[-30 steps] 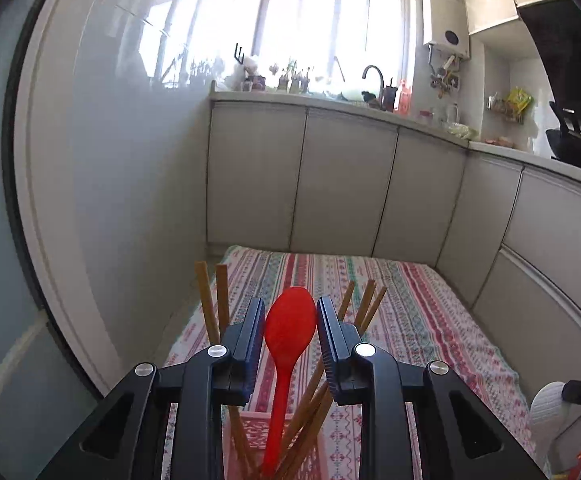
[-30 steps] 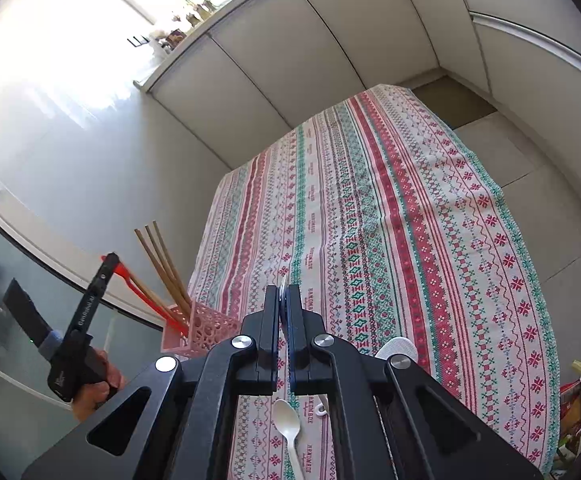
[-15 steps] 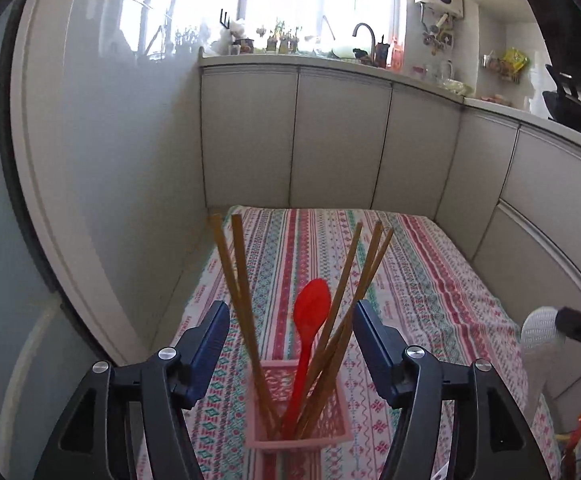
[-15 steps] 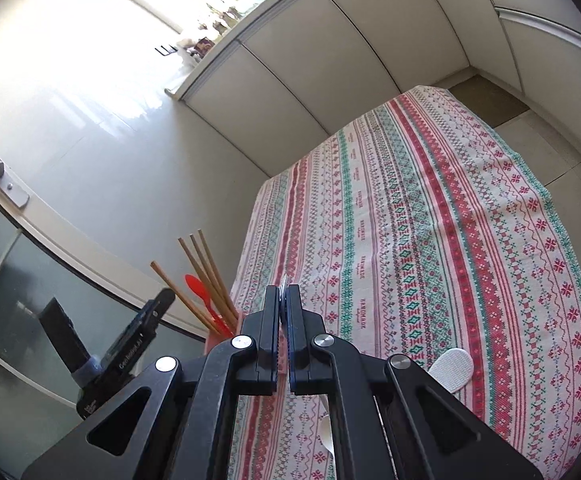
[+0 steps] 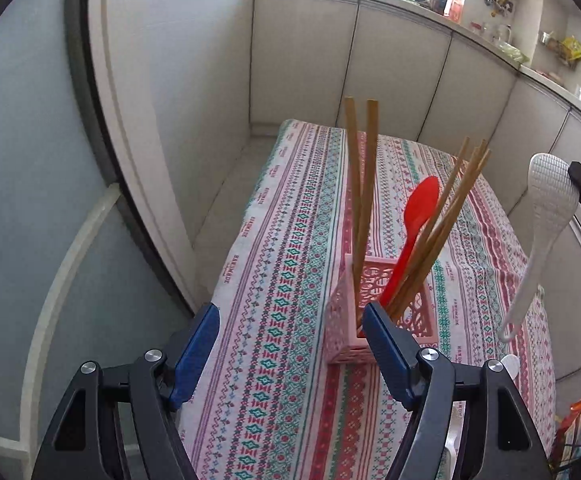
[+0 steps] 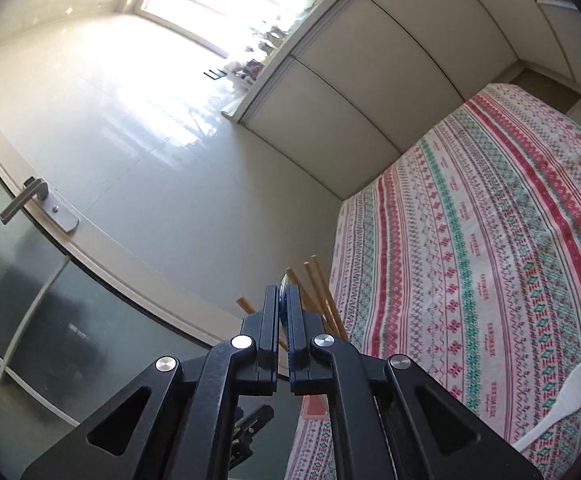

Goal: Organize utensils
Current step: 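Lower the white rice paddle into the pink basket and open the right gripper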

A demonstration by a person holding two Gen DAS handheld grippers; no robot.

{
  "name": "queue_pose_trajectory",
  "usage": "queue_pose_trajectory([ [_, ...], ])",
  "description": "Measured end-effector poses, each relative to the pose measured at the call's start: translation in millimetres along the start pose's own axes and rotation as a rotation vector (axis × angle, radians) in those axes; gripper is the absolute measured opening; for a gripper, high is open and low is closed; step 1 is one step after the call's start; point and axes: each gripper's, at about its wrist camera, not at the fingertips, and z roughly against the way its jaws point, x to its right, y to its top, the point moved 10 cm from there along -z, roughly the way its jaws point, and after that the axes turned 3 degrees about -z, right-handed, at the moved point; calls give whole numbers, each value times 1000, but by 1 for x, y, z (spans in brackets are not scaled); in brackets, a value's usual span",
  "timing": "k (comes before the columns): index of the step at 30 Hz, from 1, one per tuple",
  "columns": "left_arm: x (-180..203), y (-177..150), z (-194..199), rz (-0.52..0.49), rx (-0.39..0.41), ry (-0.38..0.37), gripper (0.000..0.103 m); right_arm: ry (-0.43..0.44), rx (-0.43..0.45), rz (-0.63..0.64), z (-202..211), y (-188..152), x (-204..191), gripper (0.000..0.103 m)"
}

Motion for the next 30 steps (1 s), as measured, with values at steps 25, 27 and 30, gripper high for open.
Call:
queue_pose_trajectory([
  [25, -5, -2, -17, 6, -39, -37, 75, -156, 12, 125, -69, -54, 29, 3],
  [27, -2, -3, -19, -1, -44, -39, 75, -157, -8, 132, -68, -59, 30, 5],
  [30, 4, -4, -20, 0, -55, -53, 75, -148, -22, 131, -62, -60, 28, 9],
])
